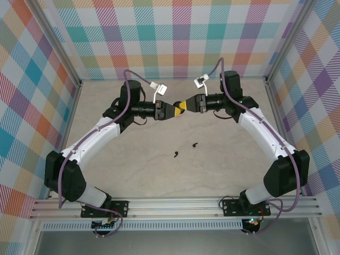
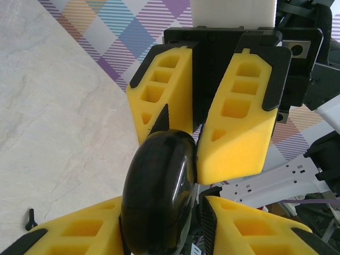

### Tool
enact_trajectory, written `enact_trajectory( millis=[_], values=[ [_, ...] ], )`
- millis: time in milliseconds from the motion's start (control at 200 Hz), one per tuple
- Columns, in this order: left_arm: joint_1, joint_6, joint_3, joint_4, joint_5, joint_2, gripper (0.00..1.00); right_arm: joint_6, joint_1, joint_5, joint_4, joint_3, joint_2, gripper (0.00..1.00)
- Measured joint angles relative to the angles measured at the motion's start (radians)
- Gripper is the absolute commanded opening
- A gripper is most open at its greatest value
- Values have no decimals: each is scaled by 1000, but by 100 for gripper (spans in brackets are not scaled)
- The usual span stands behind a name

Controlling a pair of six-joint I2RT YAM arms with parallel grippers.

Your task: Insert wireless bluetooth earbuds into charging case

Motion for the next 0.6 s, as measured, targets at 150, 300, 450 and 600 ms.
enact_trajectory(
  millis=[150,300,450,600],
  values=[
    [0,0,2,-1,4,0,38,-1,0,-8,-5,2,0,27],
    [-1,-2,2,-1,4,0,36,-10,0,-14,-15,2,0,27],
    [-1,-9,2,2,5,0,31,-29,0,-26,-27,2,0,28],
    [-1,-20,2,2,18,0,25,-55,0,-34,-43,7,0,28]
  ],
)
